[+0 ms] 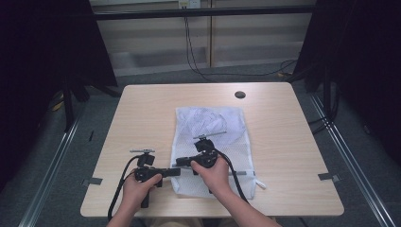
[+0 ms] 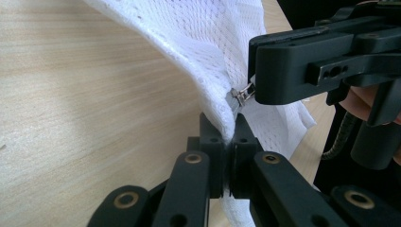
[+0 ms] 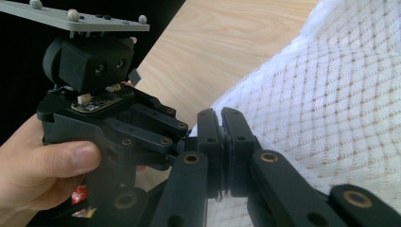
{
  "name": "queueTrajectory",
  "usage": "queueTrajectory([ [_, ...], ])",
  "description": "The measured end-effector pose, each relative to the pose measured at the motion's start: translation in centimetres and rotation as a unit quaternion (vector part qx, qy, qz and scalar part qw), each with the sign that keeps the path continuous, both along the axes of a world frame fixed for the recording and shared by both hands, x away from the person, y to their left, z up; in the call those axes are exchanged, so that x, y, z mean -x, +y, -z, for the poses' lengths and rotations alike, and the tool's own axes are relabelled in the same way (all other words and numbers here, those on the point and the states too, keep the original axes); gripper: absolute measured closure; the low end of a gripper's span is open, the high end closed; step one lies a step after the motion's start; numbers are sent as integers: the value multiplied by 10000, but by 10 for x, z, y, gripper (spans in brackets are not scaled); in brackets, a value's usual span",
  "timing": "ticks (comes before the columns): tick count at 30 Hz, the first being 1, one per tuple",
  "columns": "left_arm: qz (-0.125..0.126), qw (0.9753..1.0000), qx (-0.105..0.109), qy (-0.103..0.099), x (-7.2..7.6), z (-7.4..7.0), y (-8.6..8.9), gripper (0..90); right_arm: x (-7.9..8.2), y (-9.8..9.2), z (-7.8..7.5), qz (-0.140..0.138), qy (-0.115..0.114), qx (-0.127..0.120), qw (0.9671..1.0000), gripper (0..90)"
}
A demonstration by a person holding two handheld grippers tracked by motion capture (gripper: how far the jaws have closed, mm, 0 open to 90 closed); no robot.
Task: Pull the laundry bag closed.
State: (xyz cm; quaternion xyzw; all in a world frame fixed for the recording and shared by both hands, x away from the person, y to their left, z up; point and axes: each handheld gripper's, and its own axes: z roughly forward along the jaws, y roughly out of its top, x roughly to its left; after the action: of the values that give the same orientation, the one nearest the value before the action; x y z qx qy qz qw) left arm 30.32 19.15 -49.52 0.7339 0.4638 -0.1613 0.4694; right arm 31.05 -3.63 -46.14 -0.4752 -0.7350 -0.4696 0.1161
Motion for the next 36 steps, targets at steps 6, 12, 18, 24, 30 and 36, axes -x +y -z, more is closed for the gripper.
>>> queueTrajectory([
  [6,11,10000,6,38,0,0,1,875,0,-2,0,-9,37,8,10000,870],
  [12,1,10000,-7,57,0,1,-1,875,0,-4,2,-40,86,7,10000,870],
  [18,30,10000,28,62,0,0,-1,875,0,-5,1,-59,86,-28,9999,870],
  [24,-19,10000,14,53,0,0,1,876,-1,-9,2,-39,114,-14,9999,870],
  [30,-4,10000,36,86,1,-1,-1,876,-2,-13,5,-27,190,-75,9998,870],
  [36,-19,10000,18,87,1,-2,0,875,-2,-14,5,-36,178,-129,9998,870],
])
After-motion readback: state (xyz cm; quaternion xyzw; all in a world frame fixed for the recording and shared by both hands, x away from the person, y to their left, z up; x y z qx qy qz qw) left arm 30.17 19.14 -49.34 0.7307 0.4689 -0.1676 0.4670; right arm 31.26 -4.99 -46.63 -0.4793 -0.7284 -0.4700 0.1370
